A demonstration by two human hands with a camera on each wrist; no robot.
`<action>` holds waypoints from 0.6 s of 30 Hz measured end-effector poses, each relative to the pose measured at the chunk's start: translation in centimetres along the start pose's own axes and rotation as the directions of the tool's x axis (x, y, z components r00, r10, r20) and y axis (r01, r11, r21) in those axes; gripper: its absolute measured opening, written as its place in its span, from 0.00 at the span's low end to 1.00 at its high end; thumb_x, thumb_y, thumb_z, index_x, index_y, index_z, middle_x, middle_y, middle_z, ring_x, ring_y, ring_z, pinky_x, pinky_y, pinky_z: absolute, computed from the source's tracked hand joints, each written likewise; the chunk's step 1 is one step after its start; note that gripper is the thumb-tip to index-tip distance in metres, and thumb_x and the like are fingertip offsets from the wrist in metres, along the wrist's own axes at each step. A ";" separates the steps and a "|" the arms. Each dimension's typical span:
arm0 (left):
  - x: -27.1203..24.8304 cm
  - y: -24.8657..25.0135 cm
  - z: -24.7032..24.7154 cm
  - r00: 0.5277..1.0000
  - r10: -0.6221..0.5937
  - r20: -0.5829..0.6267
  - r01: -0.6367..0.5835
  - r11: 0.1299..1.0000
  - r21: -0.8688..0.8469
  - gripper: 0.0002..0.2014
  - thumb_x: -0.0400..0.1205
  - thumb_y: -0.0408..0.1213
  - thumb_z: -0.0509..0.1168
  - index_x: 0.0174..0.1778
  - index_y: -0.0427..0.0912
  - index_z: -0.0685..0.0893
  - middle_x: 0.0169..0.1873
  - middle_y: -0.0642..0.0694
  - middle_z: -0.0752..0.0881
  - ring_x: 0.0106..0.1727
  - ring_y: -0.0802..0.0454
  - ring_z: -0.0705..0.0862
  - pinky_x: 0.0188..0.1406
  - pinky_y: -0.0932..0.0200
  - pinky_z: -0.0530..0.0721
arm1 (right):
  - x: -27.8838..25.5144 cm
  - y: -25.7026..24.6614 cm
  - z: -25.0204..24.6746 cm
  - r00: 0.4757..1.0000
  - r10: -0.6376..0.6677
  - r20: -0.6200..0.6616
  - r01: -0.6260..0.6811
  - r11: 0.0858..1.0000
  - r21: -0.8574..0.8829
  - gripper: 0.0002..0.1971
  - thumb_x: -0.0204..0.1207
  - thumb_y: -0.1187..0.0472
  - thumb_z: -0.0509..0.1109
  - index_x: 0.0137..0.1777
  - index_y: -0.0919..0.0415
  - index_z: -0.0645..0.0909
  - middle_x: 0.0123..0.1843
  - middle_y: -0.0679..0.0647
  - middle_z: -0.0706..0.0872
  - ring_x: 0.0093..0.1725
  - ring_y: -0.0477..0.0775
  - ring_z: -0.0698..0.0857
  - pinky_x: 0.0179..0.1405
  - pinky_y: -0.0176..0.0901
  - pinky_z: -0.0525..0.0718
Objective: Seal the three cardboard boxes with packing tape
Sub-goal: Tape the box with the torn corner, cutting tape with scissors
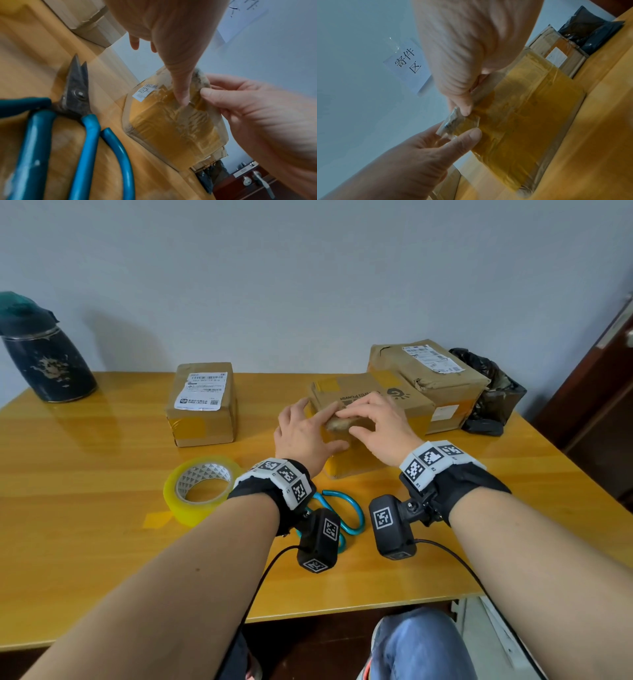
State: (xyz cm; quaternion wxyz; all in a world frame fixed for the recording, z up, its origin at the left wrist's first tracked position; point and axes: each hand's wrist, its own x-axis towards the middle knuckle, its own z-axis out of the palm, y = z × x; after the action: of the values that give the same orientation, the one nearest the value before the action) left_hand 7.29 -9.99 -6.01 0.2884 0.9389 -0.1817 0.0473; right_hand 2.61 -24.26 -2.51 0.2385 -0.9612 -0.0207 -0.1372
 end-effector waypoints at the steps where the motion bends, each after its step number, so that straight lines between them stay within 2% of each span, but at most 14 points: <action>1: 0.0 0.1 0.1 0.999 -0.031 0.013 0.031 1.000 -0.001 0.37 0.75 0.59 0.70 0.80 0.67 0.62 0.82 0.44 0.58 0.82 0.39 0.52 0.77 0.37 0.62 | 0.0 0.0 0.1 1.000 -0.004 -0.011 0.004 1.000 -0.011 0.16 0.79 0.63 0.69 0.65 0.48 0.83 0.62 0.49 0.79 0.66 0.50 0.70 0.64 0.40 0.61; 6: 0.1 0.4 -0.3 0.991 -0.091 0.096 0.088 0.996 0.028 0.50 0.69 0.59 0.75 0.83 0.63 0.52 0.83 0.42 0.52 0.83 0.38 0.49 0.77 0.36 0.62 | 0.1 0.0 0.3 1.000 0.009 -0.004 -0.009 0.998 -0.062 0.20 0.77 0.62 0.72 0.67 0.46 0.81 0.62 0.48 0.78 0.65 0.51 0.70 0.63 0.41 0.61; 8: 0.0 0.3 -0.4 0.994 -0.068 0.081 0.074 0.995 -0.073 0.53 0.67 0.59 0.77 0.83 0.62 0.52 0.82 0.41 0.53 0.82 0.39 0.48 0.77 0.38 0.61 | 0.3 -0.1 0.2 1.000 0.023 0.008 -0.023 0.996 -0.083 0.21 0.76 0.59 0.73 0.69 0.44 0.80 0.62 0.48 0.77 0.66 0.51 0.70 0.64 0.43 0.62; 10: 0.0 0.1 -0.7 1.000 -0.024 0.005 0.024 0.979 -0.202 0.46 0.68 0.56 0.77 0.81 0.62 0.62 0.81 0.43 0.57 0.82 0.40 0.51 0.77 0.41 0.61 | 0.4 -0.2 0.2 1.000 0.029 0.011 -0.028 0.994 -0.110 0.21 0.76 0.58 0.72 0.69 0.44 0.79 0.63 0.48 0.77 0.66 0.52 0.69 0.66 0.46 0.63; 13: 0.1 -0.5 -0.8 0.999 0.012 -0.036 -0.018 0.984 -0.177 0.32 0.73 0.53 0.75 0.74 0.62 0.74 0.80 0.47 0.64 0.80 0.42 0.54 0.78 0.41 0.62 | 0.6 -0.1 0.2 1.000 0.020 0.018 -0.017 0.993 -0.119 0.21 0.76 0.58 0.73 0.68 0.44 0.80 0.62 0.48 0.77 0.66 0.54 0.70 0.66 0.48 0.64; 18: 0.4 -0.5 -1.0 0.999 -0.038 -0.003 0.037 0.987 -0.157 0.33 0.71 0.51 0.77 0.73 0.64 0.75 0.79 0.47 0.65 0.80 0.43 0.56 0.77 0.41 0.64 | 0.8 0.0 0.0 1.000 0.023 0.022 -0.021 0.997 -0.072 0.20 0.75 0.60 0.74 0.66 0.44 0.82 0.59 0.47 0.77 0.65 0.53 0.71 0.67 0.47 0.63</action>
State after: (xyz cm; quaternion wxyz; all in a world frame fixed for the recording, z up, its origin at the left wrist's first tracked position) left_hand 7.87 -9.16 -5.41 0.3629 0.9164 -0.1664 0.0303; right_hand 3.34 -24.27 -2.24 0.2050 -0.9708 -0.0080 -0.1242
